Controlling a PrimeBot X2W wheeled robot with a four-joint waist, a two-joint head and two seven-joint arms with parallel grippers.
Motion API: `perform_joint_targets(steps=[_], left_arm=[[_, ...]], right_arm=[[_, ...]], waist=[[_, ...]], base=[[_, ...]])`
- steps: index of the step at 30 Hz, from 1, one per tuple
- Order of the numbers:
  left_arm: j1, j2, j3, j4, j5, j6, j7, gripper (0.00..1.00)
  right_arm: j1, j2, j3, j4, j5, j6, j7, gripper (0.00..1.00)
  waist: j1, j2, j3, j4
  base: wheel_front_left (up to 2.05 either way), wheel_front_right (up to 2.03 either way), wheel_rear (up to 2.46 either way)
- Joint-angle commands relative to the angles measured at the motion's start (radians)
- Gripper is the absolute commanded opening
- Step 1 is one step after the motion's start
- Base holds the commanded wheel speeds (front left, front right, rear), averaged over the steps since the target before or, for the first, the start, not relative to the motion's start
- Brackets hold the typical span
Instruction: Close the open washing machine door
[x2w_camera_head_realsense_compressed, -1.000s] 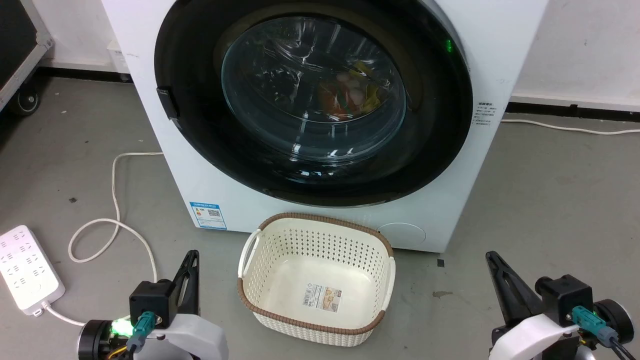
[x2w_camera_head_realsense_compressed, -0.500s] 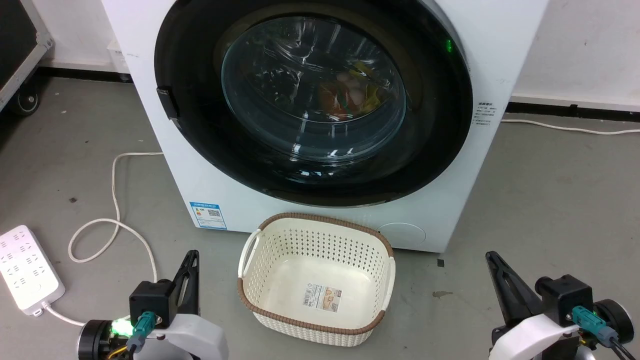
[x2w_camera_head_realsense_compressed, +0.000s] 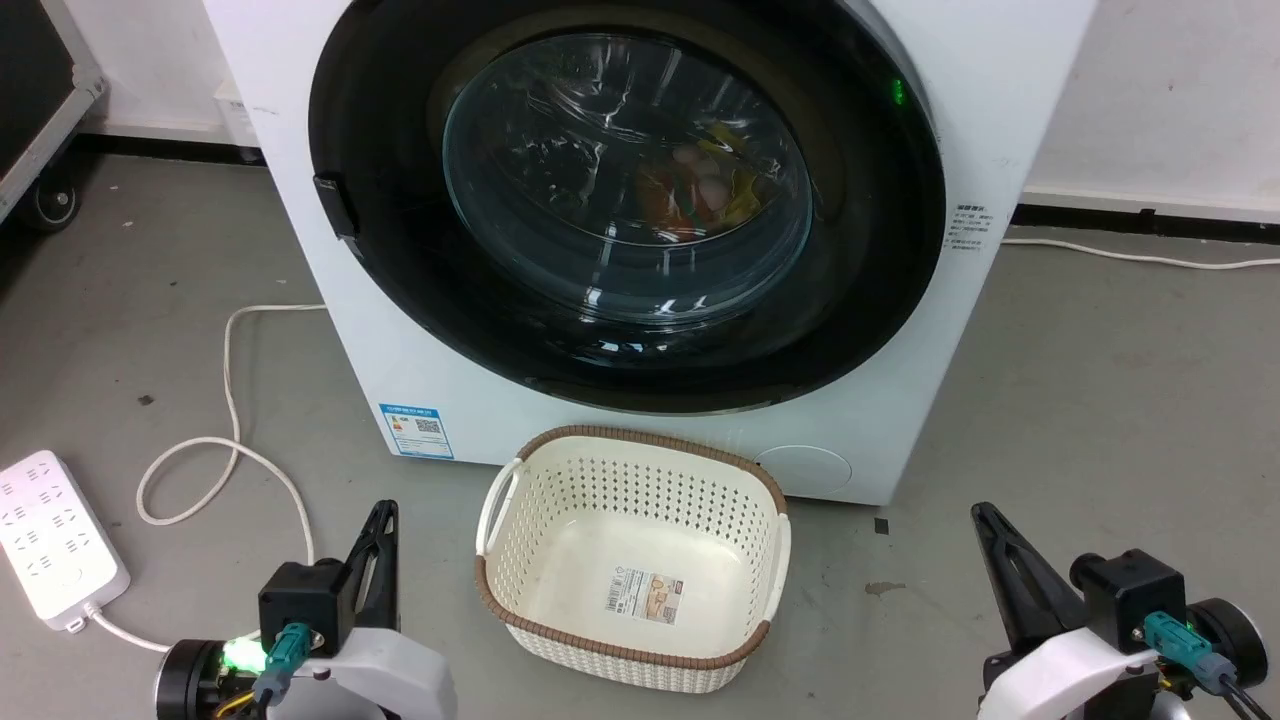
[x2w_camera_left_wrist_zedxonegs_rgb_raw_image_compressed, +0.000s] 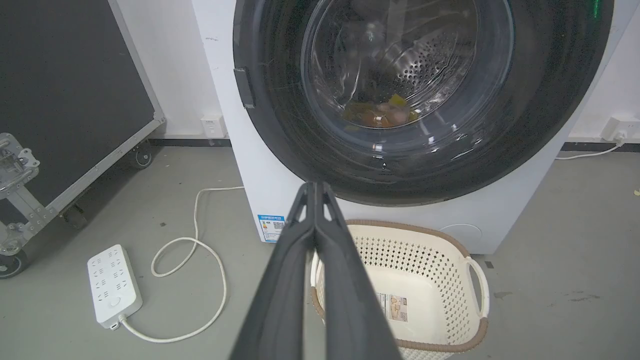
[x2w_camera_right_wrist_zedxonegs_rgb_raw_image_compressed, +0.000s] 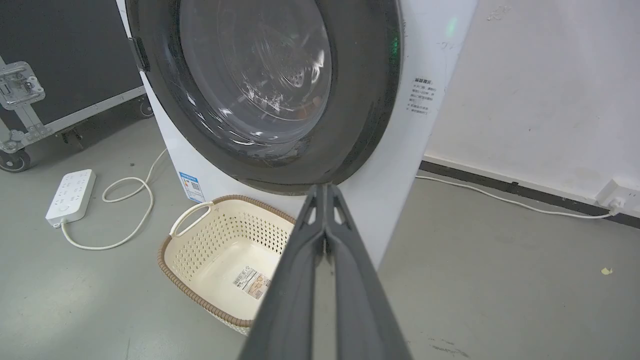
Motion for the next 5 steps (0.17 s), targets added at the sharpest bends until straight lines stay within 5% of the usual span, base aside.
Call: perform_joint_targets(steps=[1,5], left_arm=[[-0.008,0.000,0.000,-0.005,0.003,0.003,0.000,0.00],[-0.008,0.000,0.000,-0.005,0.003,0.003,0.000,0.00]], right_arm=[[-0.014,0.005,0.000,-0.005,-0.005,-0.001,0.000,0.00],[-0.014,0.005,0.000,-0.005,-0.005,-0.001,0.000,0.00]], waist=[[0.0000,0.0000,0.000,0.000],[0.0000,0.0000,0.000,0.000]], base=[[0.00,0.00,0.00],[0.00,0.00,0.00]])
